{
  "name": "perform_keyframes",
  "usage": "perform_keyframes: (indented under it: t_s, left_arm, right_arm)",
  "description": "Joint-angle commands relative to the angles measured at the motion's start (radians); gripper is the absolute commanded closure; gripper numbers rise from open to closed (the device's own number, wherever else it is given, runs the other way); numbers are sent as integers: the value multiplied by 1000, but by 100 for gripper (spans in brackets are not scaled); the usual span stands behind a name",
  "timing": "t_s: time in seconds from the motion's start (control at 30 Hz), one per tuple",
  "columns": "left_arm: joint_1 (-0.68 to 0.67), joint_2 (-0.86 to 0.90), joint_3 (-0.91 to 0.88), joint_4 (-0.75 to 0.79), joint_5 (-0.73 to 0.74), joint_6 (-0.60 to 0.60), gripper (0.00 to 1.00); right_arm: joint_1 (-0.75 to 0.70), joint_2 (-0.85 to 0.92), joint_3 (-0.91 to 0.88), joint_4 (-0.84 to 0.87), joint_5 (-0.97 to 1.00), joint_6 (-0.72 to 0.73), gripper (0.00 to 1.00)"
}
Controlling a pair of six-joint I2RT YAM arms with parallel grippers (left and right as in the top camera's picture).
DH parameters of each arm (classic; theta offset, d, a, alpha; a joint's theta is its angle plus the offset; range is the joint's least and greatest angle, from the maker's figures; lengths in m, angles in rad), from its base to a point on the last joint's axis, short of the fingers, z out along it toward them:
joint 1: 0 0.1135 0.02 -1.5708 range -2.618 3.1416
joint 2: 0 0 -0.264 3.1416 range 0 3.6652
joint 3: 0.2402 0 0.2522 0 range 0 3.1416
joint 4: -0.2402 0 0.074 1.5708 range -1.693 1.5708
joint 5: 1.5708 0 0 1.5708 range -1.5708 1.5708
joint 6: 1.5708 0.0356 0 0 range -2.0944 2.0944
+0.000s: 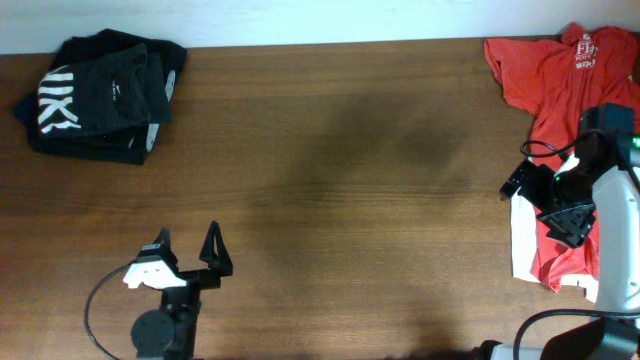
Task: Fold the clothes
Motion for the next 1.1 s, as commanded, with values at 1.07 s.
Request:
perform_keyframes:
  t_s: [1.07]
  left_arm:
    - [-4, -4, -7, -13, -11, -9, 1]
  right_arm:
    - [384, -1498, -1239, 1326, -103, -143, 1]
